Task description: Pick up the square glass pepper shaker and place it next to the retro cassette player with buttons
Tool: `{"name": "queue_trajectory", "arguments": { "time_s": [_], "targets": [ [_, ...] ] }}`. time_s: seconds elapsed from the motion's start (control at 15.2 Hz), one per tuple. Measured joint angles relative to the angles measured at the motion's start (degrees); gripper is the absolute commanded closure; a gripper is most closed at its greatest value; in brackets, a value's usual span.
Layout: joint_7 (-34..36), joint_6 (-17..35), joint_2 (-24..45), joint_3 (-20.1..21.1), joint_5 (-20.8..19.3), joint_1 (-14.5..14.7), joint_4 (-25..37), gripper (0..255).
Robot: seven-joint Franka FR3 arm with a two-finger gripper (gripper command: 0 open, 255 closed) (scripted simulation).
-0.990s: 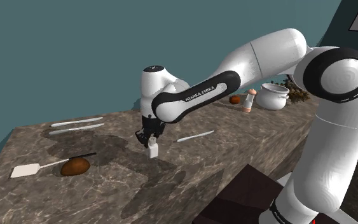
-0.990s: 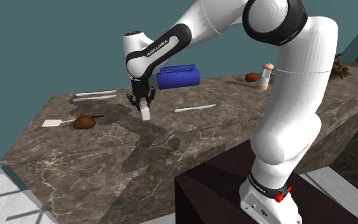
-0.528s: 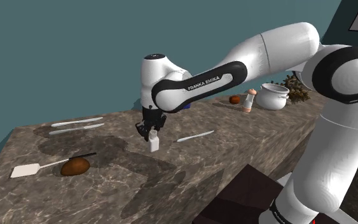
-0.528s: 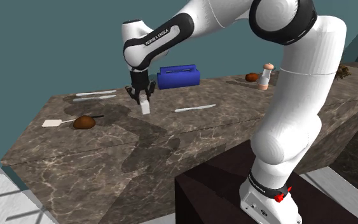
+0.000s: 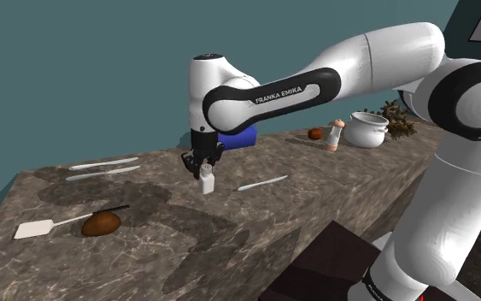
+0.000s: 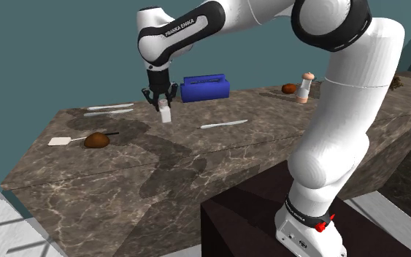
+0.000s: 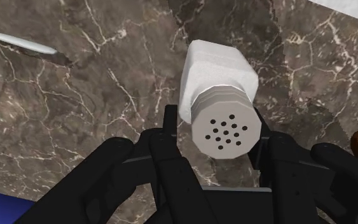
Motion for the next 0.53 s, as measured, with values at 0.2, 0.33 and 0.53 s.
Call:
{"name": "queue_trajectory", "arguments": {
  "time_s": [0.2,0.33,0.53],
  "targets": [
    [-0.4,-2.1,-0.4,0.0,0.3,0.0,1.8,255],
    [-0.6,-3.6,-0.8,0.0,0.6,-0.1,2.9,255],
    [-0.9,-6.0,-1.0,0.0,0.8,-0.1,5.1,255]
  ]
}}
